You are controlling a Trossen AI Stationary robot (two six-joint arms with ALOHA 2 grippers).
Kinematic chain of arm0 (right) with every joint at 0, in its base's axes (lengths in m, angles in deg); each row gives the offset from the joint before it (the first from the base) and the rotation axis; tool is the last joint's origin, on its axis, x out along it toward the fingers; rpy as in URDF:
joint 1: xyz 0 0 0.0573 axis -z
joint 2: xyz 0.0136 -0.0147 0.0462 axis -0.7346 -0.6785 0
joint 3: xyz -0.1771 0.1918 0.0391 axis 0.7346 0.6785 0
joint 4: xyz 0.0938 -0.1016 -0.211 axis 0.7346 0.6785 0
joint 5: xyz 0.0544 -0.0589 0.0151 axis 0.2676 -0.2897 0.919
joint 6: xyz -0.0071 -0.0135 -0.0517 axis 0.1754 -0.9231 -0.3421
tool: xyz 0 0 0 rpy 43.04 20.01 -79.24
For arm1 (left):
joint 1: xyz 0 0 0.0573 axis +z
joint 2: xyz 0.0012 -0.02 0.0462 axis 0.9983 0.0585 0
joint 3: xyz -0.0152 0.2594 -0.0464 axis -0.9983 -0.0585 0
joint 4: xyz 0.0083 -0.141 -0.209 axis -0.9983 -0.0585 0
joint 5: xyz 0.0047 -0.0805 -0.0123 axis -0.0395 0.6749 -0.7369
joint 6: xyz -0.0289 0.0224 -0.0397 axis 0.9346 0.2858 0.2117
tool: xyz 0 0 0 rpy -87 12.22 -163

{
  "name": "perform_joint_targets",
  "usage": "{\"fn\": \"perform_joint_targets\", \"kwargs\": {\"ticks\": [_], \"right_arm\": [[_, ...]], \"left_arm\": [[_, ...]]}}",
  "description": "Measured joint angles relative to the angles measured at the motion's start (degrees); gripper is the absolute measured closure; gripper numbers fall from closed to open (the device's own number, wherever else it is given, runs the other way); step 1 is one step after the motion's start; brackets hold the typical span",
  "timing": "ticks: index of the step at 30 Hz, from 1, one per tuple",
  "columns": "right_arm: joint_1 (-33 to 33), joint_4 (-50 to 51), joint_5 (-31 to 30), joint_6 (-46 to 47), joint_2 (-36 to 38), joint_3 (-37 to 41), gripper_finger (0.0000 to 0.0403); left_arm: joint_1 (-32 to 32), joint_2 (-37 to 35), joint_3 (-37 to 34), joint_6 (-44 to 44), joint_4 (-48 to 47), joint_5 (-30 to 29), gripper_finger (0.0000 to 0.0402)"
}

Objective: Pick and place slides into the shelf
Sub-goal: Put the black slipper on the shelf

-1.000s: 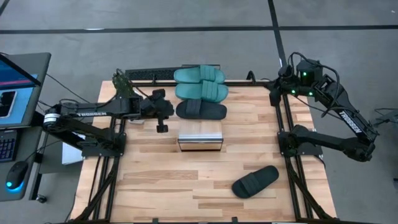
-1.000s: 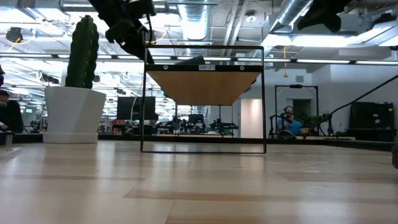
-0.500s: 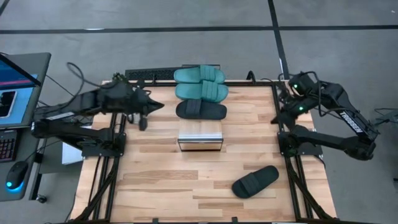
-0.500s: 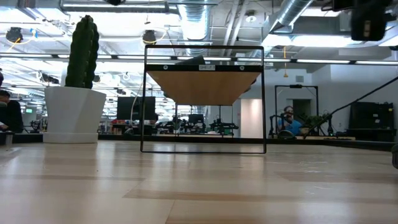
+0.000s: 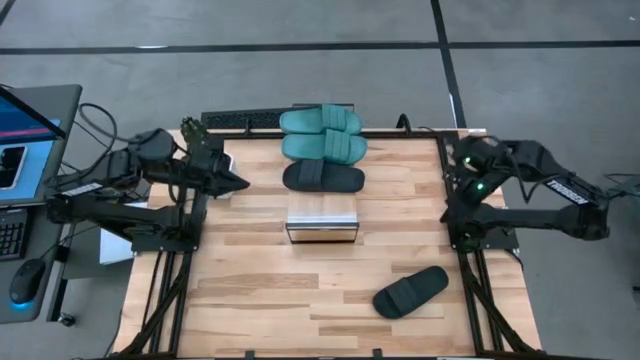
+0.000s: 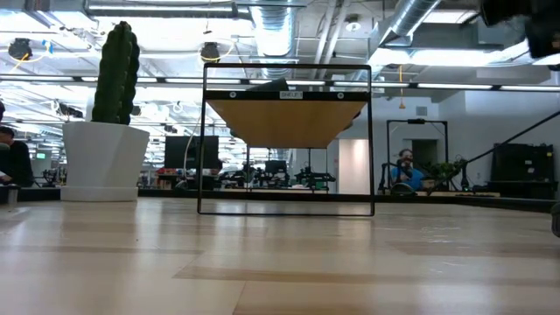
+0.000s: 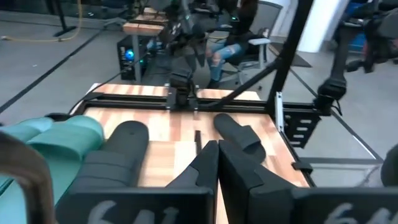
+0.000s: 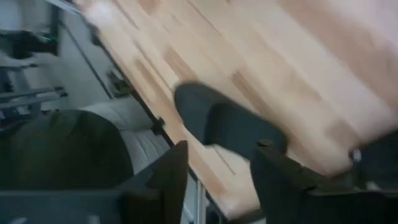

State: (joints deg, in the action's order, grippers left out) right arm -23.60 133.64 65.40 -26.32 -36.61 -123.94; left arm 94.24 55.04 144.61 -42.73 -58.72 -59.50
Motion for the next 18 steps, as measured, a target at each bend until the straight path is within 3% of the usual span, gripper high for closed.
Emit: {"fn": "perform_joint_targets", "kwargs": {"ticks": [6, 12, 18], "right_arm": [[-9.2, -4.9, -0.5, 13.1, 2.1, 10.6, 0.0211], [-21.0, -28.5, 1.6, 32.3, 5.3, 18.6, 0.0215], [-34.1, -40.5, -3.5, 46.0, 5.1, 22.7, 0.0224]], "left_arm": [[-3.2, 0.0, 0.0, -1.2, 0.0, -0.7, 0.0401], [-5.1, 0.0, 0.0, -1.3, 0.0, -1.0, 0.0402], [-6.5, 0.0, 0.0, -1.2, -0.1, -1.0, 0.0401]]}}
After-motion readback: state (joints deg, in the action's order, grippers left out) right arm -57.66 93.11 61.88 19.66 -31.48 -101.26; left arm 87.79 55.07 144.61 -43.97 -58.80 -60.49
